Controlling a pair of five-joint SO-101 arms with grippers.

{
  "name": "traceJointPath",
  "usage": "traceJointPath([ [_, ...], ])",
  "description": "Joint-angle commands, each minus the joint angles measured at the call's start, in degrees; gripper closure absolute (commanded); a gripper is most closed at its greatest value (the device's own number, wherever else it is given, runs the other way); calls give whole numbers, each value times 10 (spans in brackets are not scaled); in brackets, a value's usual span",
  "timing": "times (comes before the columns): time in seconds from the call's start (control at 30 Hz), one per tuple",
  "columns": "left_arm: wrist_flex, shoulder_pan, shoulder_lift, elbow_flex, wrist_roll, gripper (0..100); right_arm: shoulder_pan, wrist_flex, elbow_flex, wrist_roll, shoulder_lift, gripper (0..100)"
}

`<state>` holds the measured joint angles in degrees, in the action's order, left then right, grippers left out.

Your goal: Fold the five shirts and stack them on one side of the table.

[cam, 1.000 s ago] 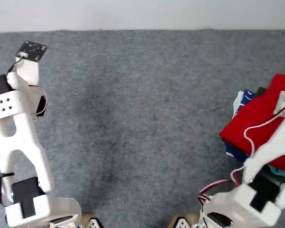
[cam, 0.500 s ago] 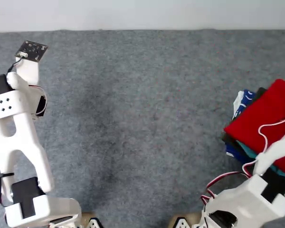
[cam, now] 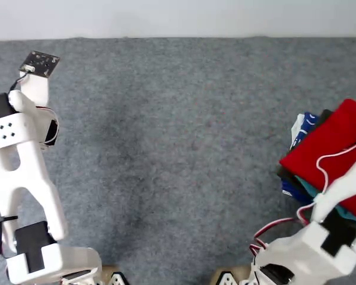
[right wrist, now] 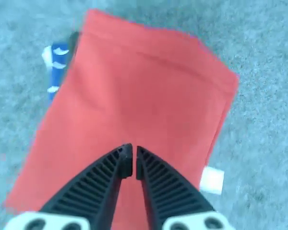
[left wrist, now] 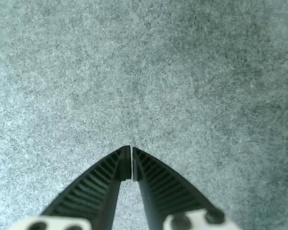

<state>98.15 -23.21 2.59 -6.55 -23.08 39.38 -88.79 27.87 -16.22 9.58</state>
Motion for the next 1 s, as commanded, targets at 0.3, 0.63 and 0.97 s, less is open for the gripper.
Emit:
traceJointPath([
  [0.3,-6,-3,25,0,-4,987,39,73,45,-91,159,990],
  [0.63,23,0,32,-1,-3,987,-42,-103,90,-94,-6,990],
  [0.97,-30,47,279,128,52,987,-86,-140,-35,-45,-190,990],
])
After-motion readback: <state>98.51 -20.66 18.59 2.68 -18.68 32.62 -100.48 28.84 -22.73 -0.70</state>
